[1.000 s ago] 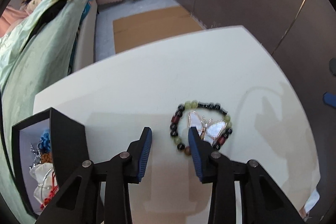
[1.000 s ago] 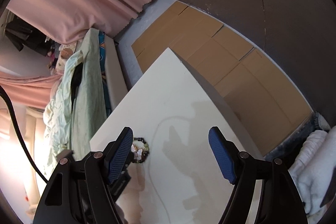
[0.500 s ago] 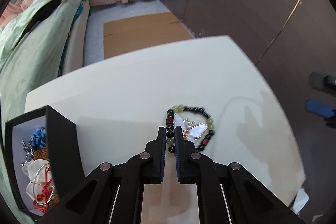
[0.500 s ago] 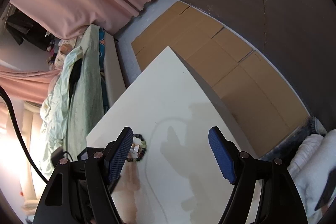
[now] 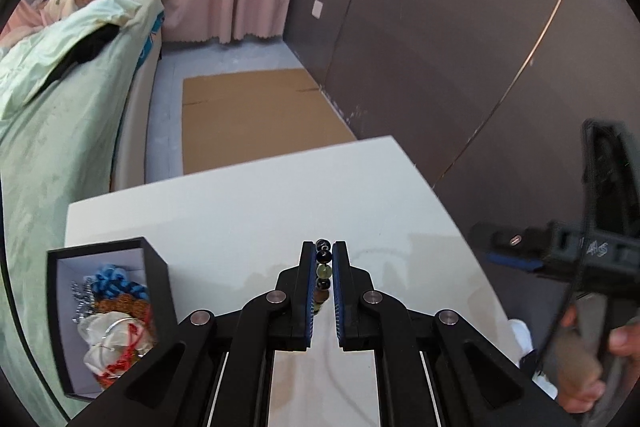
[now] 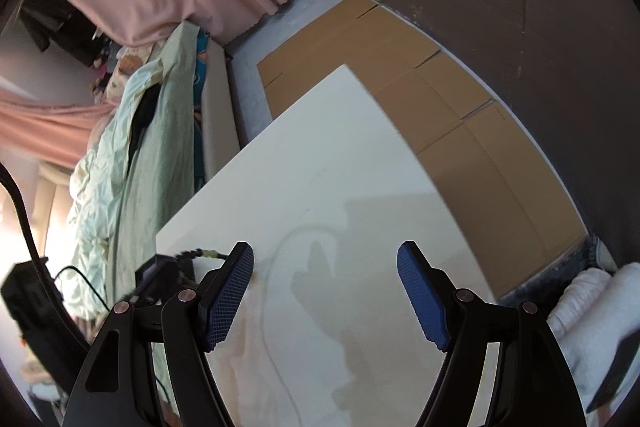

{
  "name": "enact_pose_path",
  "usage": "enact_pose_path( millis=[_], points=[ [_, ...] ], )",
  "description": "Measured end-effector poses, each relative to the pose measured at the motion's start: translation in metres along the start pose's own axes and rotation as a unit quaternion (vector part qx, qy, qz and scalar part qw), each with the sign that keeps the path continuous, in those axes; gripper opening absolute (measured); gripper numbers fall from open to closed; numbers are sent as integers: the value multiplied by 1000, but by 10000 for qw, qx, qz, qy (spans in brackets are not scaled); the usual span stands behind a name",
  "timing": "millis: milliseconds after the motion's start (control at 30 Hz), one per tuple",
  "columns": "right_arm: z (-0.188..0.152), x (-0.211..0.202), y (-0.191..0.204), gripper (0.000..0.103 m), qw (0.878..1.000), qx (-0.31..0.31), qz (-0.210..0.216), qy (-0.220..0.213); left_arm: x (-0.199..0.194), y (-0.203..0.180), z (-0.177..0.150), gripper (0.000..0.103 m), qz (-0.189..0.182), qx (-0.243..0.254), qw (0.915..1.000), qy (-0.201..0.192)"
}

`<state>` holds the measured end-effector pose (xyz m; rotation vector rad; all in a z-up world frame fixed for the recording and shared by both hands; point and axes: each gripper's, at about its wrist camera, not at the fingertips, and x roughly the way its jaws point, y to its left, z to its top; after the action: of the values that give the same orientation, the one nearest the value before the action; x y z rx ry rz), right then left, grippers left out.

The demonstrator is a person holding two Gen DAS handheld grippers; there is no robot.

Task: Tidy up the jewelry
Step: 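Carry the bead bracelet into the box left while the right tool approaches the charm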

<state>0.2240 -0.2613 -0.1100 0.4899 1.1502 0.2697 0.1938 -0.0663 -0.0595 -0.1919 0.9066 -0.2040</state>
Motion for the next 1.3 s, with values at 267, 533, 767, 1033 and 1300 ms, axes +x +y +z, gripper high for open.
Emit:
enact_pose_path(
  millis=[267,533,767,1033,1300],
  points=[
    [-13,25,28,75,9985,-401,111,346,-30,19,6,8,-141,-228,9992,-308],
    [-23,55,60,75,9931,-898,57,757,-60,52,10,8,47,-501,9967,-632],
    [-33,84,92,75,9800,-1690,-188,1030,-77,85,4,8,177,-794,9938,-754],
    [-52,97,117,75,9482,-2919,-773,991,-83,111,-4,8,248,-996,9920,-729],
    [-61,108,128,75,9267,-3519,-912,953,-82,132,-11,8,397,-1165,9908,-568]
  ],
)
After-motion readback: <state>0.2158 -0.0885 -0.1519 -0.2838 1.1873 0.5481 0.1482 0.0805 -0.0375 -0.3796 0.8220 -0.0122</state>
